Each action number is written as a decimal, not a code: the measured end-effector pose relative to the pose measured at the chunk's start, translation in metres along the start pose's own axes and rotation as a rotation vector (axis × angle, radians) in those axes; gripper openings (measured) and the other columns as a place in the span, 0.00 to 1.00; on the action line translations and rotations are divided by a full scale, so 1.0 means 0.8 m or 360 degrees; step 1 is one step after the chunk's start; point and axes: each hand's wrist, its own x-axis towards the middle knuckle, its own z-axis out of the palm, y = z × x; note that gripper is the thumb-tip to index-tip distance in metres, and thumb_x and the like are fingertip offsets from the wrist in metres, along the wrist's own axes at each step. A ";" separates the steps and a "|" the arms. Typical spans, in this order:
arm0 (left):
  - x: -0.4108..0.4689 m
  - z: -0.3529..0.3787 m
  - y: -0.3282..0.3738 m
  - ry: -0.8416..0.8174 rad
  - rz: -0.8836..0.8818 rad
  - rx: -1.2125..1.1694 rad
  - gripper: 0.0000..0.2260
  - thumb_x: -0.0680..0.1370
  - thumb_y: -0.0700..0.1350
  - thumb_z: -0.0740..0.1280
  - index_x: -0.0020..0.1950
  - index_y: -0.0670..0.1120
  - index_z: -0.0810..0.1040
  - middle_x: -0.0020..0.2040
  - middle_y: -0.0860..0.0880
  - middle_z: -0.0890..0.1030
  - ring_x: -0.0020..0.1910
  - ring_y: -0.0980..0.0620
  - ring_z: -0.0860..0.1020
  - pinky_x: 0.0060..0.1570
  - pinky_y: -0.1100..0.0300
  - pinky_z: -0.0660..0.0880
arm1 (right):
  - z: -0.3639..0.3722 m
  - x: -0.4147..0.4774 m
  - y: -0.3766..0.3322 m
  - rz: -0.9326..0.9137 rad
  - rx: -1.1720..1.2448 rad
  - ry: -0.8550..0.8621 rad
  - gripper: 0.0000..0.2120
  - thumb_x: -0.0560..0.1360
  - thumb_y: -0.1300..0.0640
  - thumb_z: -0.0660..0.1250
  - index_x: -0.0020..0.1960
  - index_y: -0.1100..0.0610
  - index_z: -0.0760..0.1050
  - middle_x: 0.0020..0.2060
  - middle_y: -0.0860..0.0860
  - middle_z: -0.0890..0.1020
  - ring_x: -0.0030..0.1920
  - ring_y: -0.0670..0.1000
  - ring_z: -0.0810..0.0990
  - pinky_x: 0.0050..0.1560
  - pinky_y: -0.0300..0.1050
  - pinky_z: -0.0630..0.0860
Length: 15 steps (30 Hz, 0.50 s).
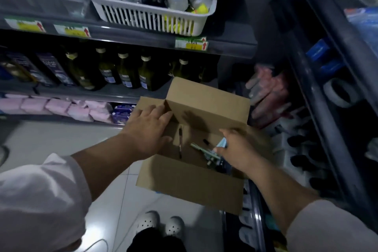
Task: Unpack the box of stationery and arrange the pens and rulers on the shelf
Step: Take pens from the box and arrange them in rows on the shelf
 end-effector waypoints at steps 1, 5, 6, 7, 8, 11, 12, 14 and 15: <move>0.011 0.013 -0.004 0.0000 0.0005 0.0004 0.32 0.79 0.60 0.57 0.78 0.51 0.48 0.79 0.46 0.50 0.77 0.45 0.49 0.73 0.48 0.49 | 0.012 0.015 0.006 0.0029 0.0011 -0.0018 0.31 0.76 0.52 0.68 0.75 0.54 0.60 0.71 0.54 0.68 0.69 0.54 0.68 0.65 0.43 0.66; 0.054 0.062 -0.016 0.0004 0.0008 -0.0002 0.31 0.79 0.59 0.57 0.78 0.51 0.49 0.79 0.46 0.49 0.77 0.45 0.48 0.74 0.48 0.47 | 0.060 0.068 0.030 0.0226 -0.0029 0.0046 0.22 0.76 0.49 0.67 0.66 0.56 0.69 0.63 0.54 0.74 0.61 0.55 0.73 0.50 0.42 0.68; 0.064 0.072 -0.020 0.0010 0.0007 0.0017 0.31 0.79 0.59 0.56 0.78 0.51 0.49 0.79 0.46 0.49 0.77 0.45 0.48 0.73 0.48 0.47 | 0.072 0.079 0.036 0.0274 -0.0032 0.0080 0.19 0.76 0.49 0.66 0.62 0.57 0.70 0.61 0.55 0.75 0.59 0.55 0.74 0.46 0.41 0.66; 0.072 0.081 -0.023 0.0013 0.0010 0.0035 0.31 0.79 0.60 0.56 0.78 0.51 0.49 0.79 0.46 0.48 0.77 0.45 0.47 0.73 0.48 0.48 | 0.083 0.090 0.043 0.0324 -0.0015 0.0104 0.17 0.76 0.49 0.66 0.59 0.58 0.70 0.59 0.56 0.75 0.57 0.56 0.74 0.44 0.40 0.65; 0.079 0.090 -0.027 0.0014 0.0015 0.0046 0.31 0.79 0.60 0.56 0.78 0.51 0.49 0.79 0.47 0.48 0.77 0.45 0.47 0.73 0.48 0.48 | 0.095 0.101 0.050 0.0366 0.0020 0.0123 0.18 0.76 0.49 0.67 0.59 0.59 0.70 0.59 0.57 0.74 0.56 0.56 0.75 0.43 0.40 0.65; 0.098 0.115 -0.037 0.0009 0.0009 0.0031 0.31 0.79 0.59 0.57 0.78 0.51 0.48 0.79 0.46 0.48 0.77 0.45 0.46 0.73 0.48 0.47 | 0.124 0.126 0.067 0.0508 0.0128 0.0132 0.22 0.74 0.48 0.68 0.62 0.59 0.69 0.62 0.58 0.72 0.57 0.57 0.75 0.46 0.41 0.67; 0.103 0.122 -0.039 0.0015 0.0006 0.0030 0.31 0.79 0.59 0.57 0.78 0.51 0.48 0.79 0.46 0.48 0.77 0.45 0.45 0.73 0.48 0.47 | 0.132 0.133 0.072 0.0545 0.0151 0.0144 0.24 0.74 0.47 0.68 0.64 0.59 0.68 0.63 0.58 0.71 0.60 0.57 0.73 0.49 0.42 0.70; 0.110 0.136 -0.043 0.0030 0.0004 0.0035 0.32 0.79 0.59 0.58 0.78 0.51 0.49 0.79 0.46 0.48 0.77 0.46 0.45 0.73 0.47 0.48 | 0.146 0.145 0.081 0.0612 0.0168 0.0173 0.28 0.74 0.46 0.68 0.68 0.59 0.66 0.67 0.59 0.70 0.66 0.59 0.70 0.59 0.45 0.71; 0.112 0.142 -0.044 0.0035 0.0004 0.0033 0.32 0.79 0.59 0.58 0.78 0.51 0.49 0.79 0.46 0.48 0.77 0.46 0.44 0.73 0.46 0.48 | 0.152 0.150 0.085 0.0644 0.0176 0.0175 0.30 0.74 0.46 0.67 0.70 0.59 0.64 0.69 0.60 0.68 0.68 0.59 0.67 0.63 0.47 0.70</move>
